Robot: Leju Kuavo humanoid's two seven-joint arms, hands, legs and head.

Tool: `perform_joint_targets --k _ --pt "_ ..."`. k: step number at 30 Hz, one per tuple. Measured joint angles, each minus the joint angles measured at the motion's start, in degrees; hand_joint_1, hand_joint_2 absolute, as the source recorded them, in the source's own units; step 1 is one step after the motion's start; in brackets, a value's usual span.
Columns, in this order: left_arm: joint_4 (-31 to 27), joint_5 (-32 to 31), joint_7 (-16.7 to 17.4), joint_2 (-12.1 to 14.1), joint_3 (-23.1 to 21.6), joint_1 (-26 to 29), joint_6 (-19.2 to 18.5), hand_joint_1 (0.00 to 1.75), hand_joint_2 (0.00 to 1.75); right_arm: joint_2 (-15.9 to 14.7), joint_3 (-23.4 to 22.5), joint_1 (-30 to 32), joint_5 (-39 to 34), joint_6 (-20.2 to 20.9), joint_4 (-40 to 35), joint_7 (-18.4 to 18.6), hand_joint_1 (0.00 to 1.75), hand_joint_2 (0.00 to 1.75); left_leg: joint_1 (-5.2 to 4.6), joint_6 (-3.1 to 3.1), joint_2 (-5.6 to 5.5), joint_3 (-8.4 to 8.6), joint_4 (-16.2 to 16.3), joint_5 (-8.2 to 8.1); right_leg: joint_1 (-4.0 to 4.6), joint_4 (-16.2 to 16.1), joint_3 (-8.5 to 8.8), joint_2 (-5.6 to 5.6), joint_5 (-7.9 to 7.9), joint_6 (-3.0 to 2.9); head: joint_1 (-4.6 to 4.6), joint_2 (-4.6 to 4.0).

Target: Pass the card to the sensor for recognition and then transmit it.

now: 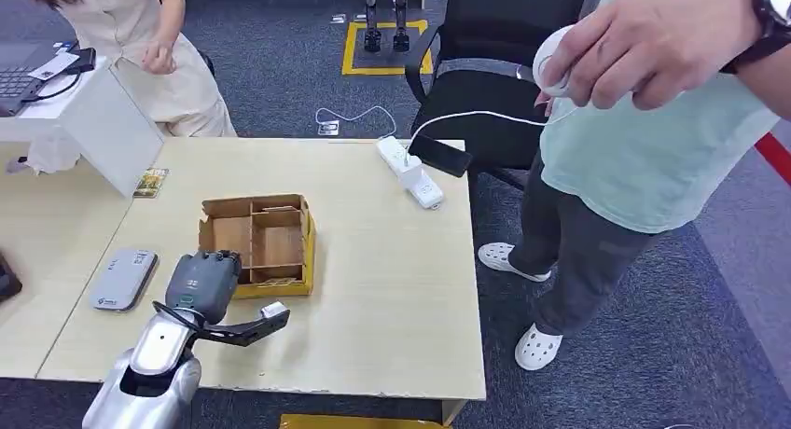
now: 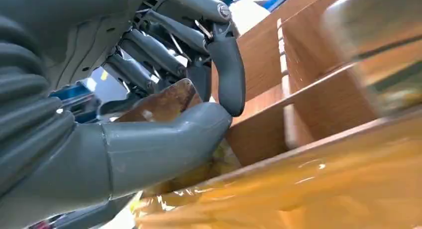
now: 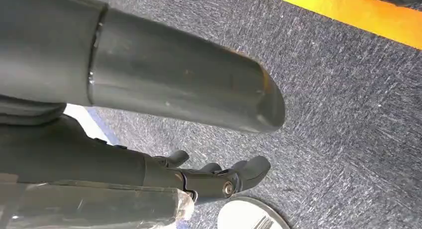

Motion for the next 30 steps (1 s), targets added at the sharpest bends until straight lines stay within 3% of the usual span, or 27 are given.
perform_joint_targets --k 3,22,23,24,25,26,30 --pt "0.0 0.0 1.1 0.6 0.0 -0.1 0.0 1.75 1.75 0.0 0.0 0.0 0.0 0.0 0.0 0.0 0.0 0.0 0.0 0.0 0.0 0.0 0.0 0.0 0.0 0.0 -0.01 0.01 0.0 0.0 0.02 0.0" --pt "0.0 0.0 -1.6 0.9 0.0 -0.6 0.7 1.69 1.75 0.0 0.0 0.1 0.0 0.0 0.0 0.0 0.0 0.0 -0.01 0.0 0.0 -0.01 0.0 0.0 0.0 0.0 -0.01 -0.01 0.0 0.0 0.0 0.0" --pt "0.0 0.0 -1.7 0.9 0.0 -0.7 0.7 1.54 1.75 0.0 0.0 0.2 0.0 0.0 0.0 0.0 0.0 0.0 0.0 0.0 0.0 -0.01 0.0 0.0 0.0 0.0 -0.01 -0.01 0.0 0.0 0.02 0.0" --pt "0.0 0.0 -1.7 0.9 0.0 -0.7 0.7 0.59 1.75 0.0 0.0 0.2 0.0 0.0 0.0 0.0 0.0 0.0 0.0 0.0 0.0 -0.01 0.0 0.0 0.0 0.0 -0.01 -0.01 0.0 0.0 0.0 0.0" --pt "0.0 0.0 -1.7 0.9 0.0 -0.7 0.7 0.59 1.75 0.0 0.0 0.2 0.0 0.0 0.0 0.0 0.0 0.0 0.0 0.0 0.0 -0.01 0.0 0.0 0.0 0.0 -0.01 -0.01 0.0 0.0 0.02 0.0" --pt "0.0 0.0 -1.7 0.9 0.0 -0.7 0.7 0.0 1.75 0.0 0.0 0.2 0.0 0.0 0.0 0.0 0.0 0.0 0.0 0.0 0.0 -0.01 0.0 0.0 0.0 0.0 -0.01 -0.01 0.0 0.0 0.0 0.0" --pt "0.0 0.0 -1.6 0.9 0.0 -0.7 1.0 0.0 1.75 0.0 0.0 0.2 0.0 0.0 0.0 0.0 0.0 0.0 0.0 0.0 0.0 -0.01 0.0 0.0 0.0 0.0 -0.01 0.0 0.0 0.0 0.02 0.0"
